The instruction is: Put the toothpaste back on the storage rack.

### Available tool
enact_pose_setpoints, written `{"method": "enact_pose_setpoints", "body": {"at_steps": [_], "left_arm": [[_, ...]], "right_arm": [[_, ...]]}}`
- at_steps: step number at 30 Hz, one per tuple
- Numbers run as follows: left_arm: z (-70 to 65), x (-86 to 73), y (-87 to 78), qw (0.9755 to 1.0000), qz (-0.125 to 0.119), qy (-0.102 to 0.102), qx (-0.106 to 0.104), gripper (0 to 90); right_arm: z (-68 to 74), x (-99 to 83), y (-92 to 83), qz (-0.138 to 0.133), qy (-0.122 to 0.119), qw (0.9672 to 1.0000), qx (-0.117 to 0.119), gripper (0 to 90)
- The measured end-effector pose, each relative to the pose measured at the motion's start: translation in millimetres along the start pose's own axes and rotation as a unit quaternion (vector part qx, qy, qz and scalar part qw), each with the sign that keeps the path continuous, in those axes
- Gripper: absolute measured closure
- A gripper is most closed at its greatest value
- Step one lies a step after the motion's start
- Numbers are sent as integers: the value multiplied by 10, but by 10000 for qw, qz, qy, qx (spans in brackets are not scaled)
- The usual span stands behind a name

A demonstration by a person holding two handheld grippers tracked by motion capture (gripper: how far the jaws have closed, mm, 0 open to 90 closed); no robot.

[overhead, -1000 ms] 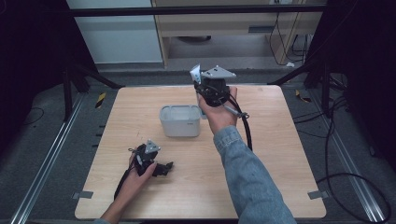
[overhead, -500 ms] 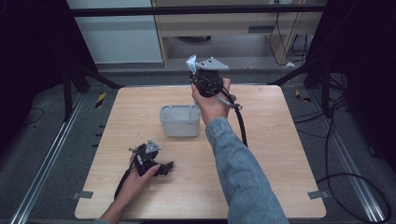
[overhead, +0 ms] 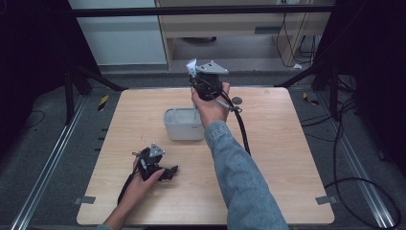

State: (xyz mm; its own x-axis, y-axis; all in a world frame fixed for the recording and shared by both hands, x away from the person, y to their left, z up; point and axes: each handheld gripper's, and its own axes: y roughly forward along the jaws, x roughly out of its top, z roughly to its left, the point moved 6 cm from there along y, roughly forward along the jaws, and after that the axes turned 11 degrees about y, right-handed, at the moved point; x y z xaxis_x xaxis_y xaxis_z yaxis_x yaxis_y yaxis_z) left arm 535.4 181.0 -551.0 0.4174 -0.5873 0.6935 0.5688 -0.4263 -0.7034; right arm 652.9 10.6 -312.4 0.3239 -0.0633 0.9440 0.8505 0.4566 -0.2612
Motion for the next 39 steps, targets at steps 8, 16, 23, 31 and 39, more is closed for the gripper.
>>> {"method": "enact_pose_setpoints", "body": {"at_steps": [8, 16, 23, 31, 39], "left_arm": [[1, 0, 0, 10000, 2, 7, -5, 0], [2, 0, 0, 10000, 3, 13, -9, 0], [2, 0, 0, 10000, 0, 13, -9, 0], [2, 1, 2, 10000, -7, 12, -8, 0], [2, 1, 2, 10000, -6, 15, -8, 0]], "right_arm": [[92, -68, 64, 12, 44, 9999, 111, 793], [163, -156, 116, 82, 77, 9997, 206, 792], [202, -256, 185, 134, 154, 9995, 253, 792], [249, -466, 261, 364, 60, 9989, 289, 792], [206, -601, 317, 489, 105, 9983, 295, 791]]}}
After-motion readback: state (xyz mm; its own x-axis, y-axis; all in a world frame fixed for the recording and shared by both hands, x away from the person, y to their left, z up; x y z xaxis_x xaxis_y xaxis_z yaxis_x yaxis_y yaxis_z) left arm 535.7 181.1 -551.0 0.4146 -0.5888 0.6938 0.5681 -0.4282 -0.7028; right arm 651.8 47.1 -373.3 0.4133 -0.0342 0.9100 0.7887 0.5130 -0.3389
